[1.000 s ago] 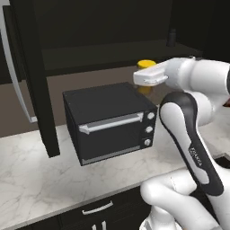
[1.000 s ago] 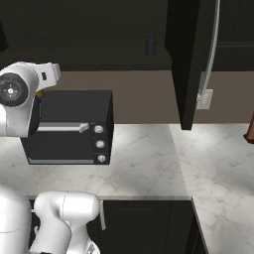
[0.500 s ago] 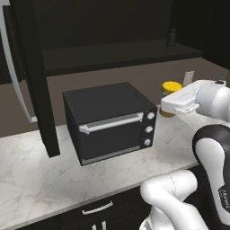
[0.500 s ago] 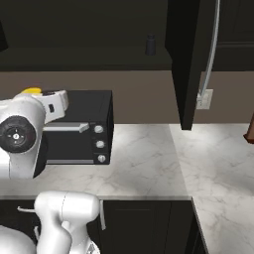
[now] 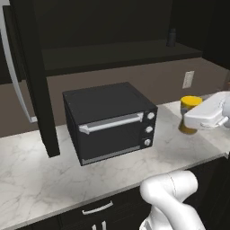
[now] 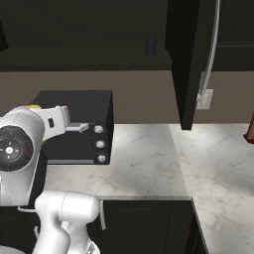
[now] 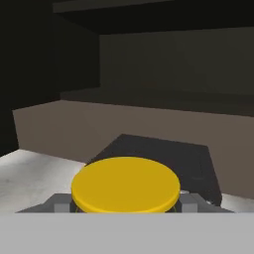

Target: Collect the turmeric, mayonnaise, and shaker from the cabinet and place them next to the stove.

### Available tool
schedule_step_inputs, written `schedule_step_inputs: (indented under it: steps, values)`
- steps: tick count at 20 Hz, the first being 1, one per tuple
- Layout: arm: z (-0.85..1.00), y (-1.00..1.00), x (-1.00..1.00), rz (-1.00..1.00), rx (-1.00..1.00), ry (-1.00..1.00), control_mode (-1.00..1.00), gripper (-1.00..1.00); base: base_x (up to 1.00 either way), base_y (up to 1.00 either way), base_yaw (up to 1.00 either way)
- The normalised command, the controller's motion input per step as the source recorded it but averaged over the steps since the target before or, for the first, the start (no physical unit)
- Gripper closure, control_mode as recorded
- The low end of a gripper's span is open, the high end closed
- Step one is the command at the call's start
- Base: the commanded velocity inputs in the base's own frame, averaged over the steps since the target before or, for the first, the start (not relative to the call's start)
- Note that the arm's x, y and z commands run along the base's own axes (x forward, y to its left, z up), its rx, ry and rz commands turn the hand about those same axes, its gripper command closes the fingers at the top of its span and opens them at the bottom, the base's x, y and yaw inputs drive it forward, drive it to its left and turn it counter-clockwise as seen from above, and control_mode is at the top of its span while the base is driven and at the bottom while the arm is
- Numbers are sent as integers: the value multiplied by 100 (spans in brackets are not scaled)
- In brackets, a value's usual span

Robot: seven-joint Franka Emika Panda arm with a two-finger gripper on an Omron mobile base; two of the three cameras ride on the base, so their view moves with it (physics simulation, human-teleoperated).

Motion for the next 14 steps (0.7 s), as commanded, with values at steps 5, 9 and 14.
schedule_step_inputs:
  steps: [5,9,14]
  values:
    - [0,0,0,0,0,0,100,100,-53,0,0]
    - [0,0,0,0,0,0,100,100,-48,14,0]
    - [0,0,0,0,0,0,100,100,-39,37,-7]
